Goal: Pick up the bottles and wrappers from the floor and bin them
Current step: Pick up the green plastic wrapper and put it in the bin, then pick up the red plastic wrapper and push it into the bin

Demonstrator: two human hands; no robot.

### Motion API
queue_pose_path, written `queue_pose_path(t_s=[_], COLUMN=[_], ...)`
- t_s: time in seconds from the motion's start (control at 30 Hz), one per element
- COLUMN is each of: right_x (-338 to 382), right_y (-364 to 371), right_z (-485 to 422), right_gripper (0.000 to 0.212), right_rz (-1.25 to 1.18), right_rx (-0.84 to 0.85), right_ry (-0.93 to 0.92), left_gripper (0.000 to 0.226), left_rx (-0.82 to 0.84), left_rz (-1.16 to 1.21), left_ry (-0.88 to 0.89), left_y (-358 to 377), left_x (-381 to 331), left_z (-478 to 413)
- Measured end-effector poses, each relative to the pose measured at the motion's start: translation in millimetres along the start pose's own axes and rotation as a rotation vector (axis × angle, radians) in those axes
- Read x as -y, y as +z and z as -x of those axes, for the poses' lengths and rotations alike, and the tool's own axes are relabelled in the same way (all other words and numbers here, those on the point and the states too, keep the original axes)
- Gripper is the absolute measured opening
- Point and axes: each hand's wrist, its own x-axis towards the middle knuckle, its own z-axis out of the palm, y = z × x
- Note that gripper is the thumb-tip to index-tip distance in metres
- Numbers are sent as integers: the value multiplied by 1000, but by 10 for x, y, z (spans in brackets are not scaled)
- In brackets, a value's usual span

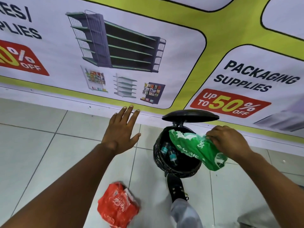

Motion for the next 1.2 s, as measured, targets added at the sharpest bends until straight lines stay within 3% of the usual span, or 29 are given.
queue_pose_path(t_s=[0.13, 0.27, 0.67, 1.0, 1.2], right_x=[-17, 71, 891, 1965, 1951], right_y=[288, 347, 664, 2171, 2869], right_z=[-151, -296, -506, -571, -554], right_gripper=[46, 60, 68, 70, 69], right_rz=[6, -79, -195, -421, -410], right_rx=[210, 72, -1, 6, 32], right_ry=[133, 175, -205, -386, -448], left_gripper=[85, 86, 83, 82, 80], left_rx=[23, 54, 147, 613, 690], left_rz=[-15, -35, -30, -90, -107], left_ry=[-8, -12, -27, -175, -305], left_y=[77, 148, 529, 2348, 3463], left_x=[48, 93, 336, 830, 1034], left_z=[34, 42, 479, 1791, 2299])
